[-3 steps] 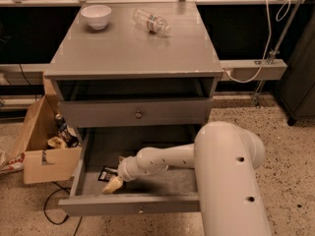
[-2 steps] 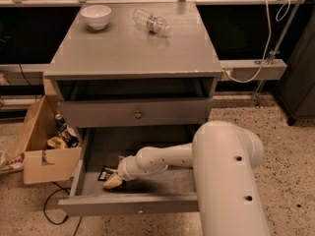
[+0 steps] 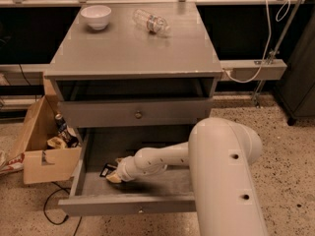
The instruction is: Pick rxbar chocolate from middle drawer and place on counter
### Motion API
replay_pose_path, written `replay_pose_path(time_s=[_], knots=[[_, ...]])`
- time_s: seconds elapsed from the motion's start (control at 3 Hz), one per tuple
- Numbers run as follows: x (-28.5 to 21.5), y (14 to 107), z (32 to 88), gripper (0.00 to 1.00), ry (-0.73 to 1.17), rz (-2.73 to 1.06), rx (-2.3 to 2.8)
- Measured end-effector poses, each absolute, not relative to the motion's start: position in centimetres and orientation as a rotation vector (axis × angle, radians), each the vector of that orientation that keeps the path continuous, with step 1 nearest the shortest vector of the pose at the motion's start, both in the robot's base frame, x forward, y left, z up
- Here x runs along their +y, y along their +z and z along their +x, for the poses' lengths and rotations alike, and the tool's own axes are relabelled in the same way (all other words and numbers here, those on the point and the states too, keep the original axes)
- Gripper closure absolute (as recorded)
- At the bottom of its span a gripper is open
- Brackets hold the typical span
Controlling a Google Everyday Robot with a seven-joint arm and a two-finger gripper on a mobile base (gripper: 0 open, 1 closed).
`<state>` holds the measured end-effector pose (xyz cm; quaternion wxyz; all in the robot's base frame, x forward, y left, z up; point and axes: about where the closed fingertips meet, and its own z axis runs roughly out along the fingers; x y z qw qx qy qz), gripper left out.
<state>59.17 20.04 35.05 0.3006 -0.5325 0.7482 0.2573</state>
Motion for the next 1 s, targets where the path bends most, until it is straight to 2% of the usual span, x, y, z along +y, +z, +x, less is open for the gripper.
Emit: replay_pose_path(time_s=[0.33,1.0], knots=[[19.8,35.0,59.0,0.96,0.610,-1.438,1.988],[17.0,39.3,59.3,1.00,0.582,-1.433,1.795]])
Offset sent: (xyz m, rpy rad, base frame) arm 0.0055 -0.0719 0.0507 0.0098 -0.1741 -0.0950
